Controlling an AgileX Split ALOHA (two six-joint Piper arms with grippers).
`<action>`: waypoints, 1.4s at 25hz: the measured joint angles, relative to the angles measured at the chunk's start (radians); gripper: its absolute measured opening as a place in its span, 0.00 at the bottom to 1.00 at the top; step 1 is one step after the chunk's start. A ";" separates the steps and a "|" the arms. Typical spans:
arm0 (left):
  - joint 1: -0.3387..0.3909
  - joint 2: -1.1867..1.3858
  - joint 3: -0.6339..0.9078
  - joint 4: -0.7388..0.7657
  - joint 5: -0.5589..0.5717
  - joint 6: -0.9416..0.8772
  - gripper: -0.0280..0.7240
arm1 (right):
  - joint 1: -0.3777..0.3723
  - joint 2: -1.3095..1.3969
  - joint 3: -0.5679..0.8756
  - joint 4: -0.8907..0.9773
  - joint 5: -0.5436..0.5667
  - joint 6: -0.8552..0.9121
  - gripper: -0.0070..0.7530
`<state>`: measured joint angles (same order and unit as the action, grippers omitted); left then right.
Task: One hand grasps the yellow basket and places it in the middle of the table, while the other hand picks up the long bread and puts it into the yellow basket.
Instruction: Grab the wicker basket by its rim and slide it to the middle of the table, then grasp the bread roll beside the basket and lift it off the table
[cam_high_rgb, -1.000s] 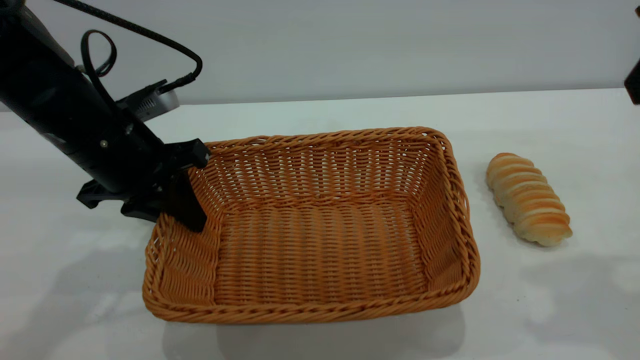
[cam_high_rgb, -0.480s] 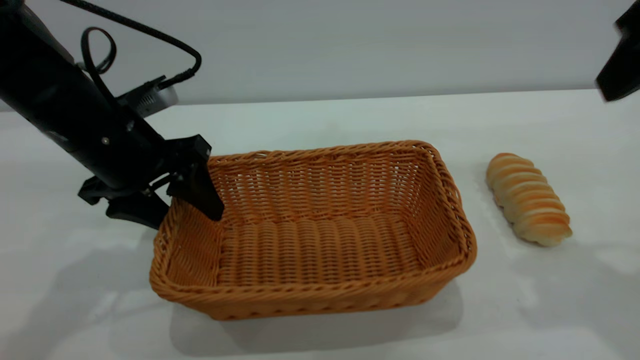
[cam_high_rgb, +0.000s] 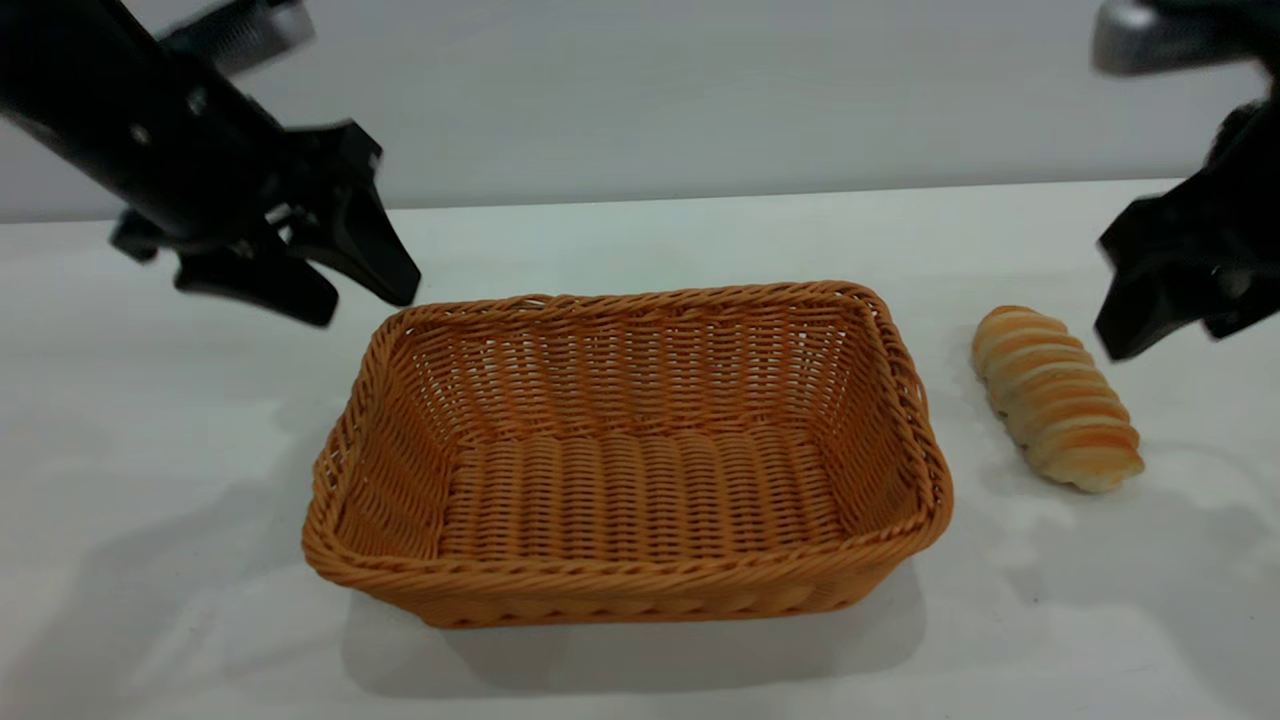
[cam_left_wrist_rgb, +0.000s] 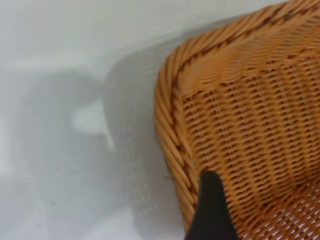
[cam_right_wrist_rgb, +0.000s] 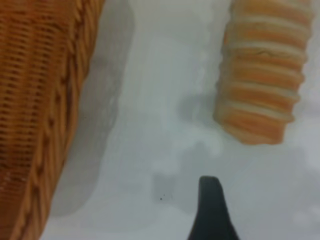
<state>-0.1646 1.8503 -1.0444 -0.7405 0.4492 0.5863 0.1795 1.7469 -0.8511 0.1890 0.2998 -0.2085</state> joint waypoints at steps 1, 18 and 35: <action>0.000 -0.016 0.000 0.017 0.004 -0.001 0.83 | 0.000 0.033 -0.025 0.000 0.005 0.000 0.79; 0.000 -0.260 0.000 0.083 0.077 -0.004 0.83 | -0.010 0.360 -0.331 -0.060 0.089 0.000 0.79; 0.000 -0.442 0.005 0.069 0.148 -0.004 0.83 | -0.061 0.520 -0.477 -0.077 0.157 0.003 0.78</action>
<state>-0.1646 1.4080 -1.0393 -0.6720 0.5974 0.5823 0.1181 2.2666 -1.3286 0.1116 0.4564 -0.2058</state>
